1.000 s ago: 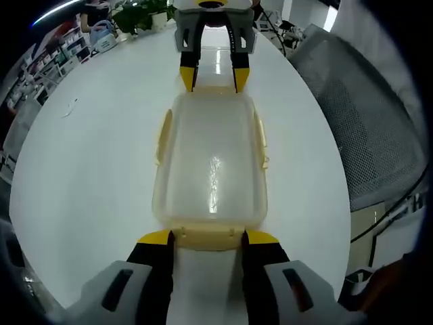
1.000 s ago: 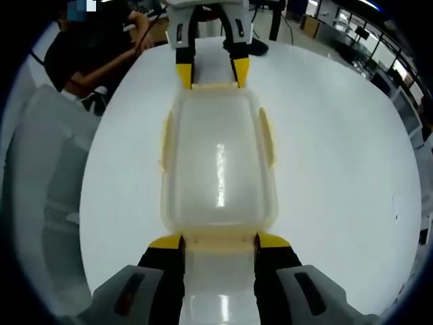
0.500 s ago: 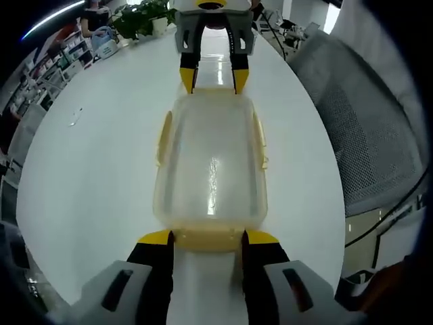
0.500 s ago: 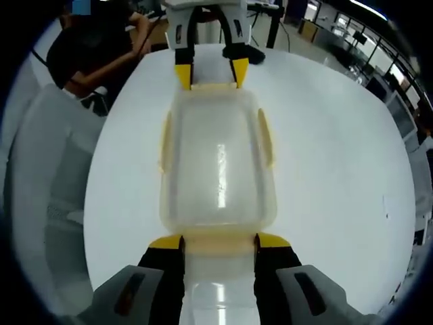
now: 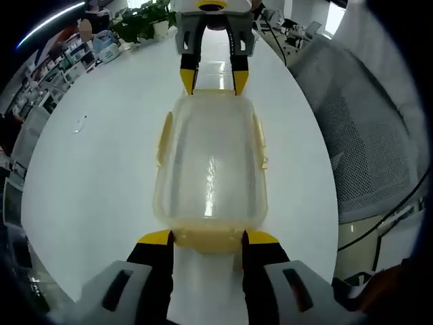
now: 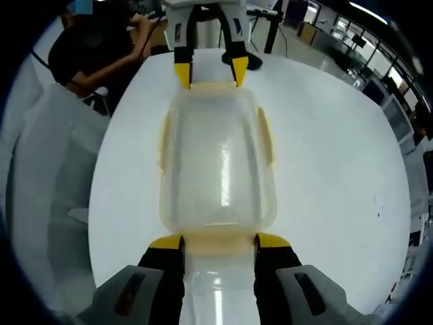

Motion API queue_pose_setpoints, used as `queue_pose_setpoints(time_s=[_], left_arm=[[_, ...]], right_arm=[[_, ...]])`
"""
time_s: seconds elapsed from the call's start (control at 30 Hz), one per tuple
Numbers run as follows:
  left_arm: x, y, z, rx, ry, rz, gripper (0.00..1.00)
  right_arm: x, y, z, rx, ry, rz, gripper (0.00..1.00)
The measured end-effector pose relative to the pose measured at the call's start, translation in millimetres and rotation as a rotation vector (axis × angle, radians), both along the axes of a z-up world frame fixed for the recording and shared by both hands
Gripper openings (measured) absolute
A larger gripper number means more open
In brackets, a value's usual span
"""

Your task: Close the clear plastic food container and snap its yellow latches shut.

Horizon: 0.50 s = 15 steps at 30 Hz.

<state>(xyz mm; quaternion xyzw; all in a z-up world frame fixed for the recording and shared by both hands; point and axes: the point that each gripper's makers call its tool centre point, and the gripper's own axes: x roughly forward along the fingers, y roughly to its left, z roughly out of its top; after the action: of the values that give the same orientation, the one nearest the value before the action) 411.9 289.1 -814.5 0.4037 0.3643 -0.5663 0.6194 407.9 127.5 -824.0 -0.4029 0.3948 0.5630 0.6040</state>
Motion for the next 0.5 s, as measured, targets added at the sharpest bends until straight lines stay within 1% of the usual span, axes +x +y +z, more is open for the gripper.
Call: queue_pose_setpoints(time_s=[0.13, 0.3, 0.37, 0.5], left_arm=[[-0.7, -1.4, 3.1, -0.002, -0.007, 0.005, 0.39], [-0.7, -8.7, 11.7, -0.01, -0.021, 0.0, 0.39], [-1.3, -11.2, 12.8, -0.011, -0.022, 0.0, 0.39], [-2.1, -16.0, 17.0, -0.008, -0.027, -0.009, 0.39]], right_arm=[[-0.2, -1.7, 5.2, 0.007, -0.007, 0.002, 0.38], [-0.3, -7.8, 10.7, 0.009, -0.012, -0.005, 0.38], [-0.7, -10.3, 13.1, 0.005, -0.021, 0.0, 0.38], [-2.2, -15.9, 16.6, 0.004, -0.018, -0.006, 0.38]])
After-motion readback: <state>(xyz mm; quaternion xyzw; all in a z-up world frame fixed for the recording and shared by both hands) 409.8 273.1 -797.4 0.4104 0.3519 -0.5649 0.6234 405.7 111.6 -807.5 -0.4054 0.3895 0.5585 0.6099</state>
